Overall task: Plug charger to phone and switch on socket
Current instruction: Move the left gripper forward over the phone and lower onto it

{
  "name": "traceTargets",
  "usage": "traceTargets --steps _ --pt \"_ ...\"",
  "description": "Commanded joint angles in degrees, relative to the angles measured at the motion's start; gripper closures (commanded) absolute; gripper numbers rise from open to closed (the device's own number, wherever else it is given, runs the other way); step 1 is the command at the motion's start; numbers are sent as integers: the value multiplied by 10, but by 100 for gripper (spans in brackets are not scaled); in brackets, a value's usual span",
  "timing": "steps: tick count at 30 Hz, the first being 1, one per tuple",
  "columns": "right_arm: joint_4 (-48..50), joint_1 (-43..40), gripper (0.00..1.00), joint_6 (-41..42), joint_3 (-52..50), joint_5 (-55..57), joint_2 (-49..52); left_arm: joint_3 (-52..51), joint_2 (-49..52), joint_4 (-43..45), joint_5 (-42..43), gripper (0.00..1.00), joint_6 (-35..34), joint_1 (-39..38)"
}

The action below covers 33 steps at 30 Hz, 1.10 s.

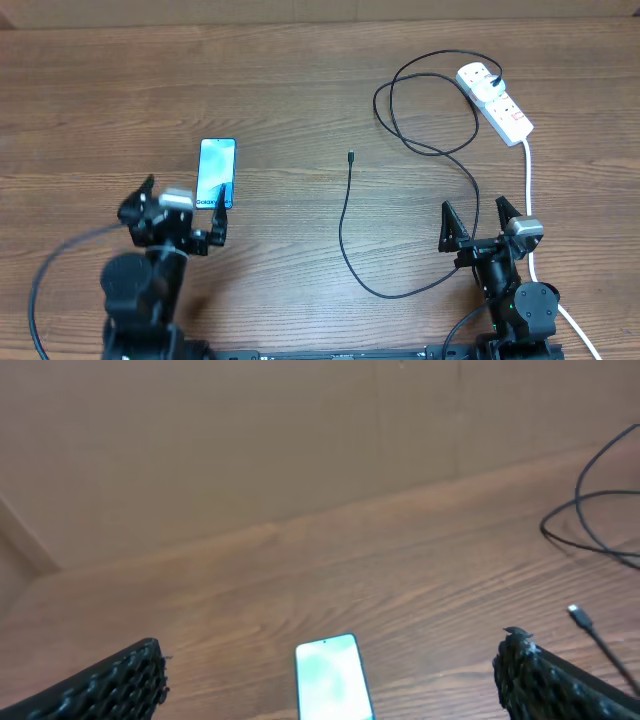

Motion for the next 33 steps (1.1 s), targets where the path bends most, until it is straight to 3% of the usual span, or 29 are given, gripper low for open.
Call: traceTargets --steps 1,7,12,17,26,33 --pt "3 3 0 -2 -6 7 -6 124 115 -50 46 0 -22 -3" --pt "3 3 0 -2 -6 7 -6 331 301 -211 97 0 -28 -3" --pt "3 3 0 -2 -6 7 -6 544 488 -407 110 0 -33 -3" --pt "3 3 0 -2 -6 7 -6 677 622 -537 122 0 -33 -4" --pt "3 3 0 -2 -6 7 -6 698 756 -571 134 0 -21 -4" --pt "3 3 0 -2 -6 7 -6 698 834 -567 13 0 -50 -4"
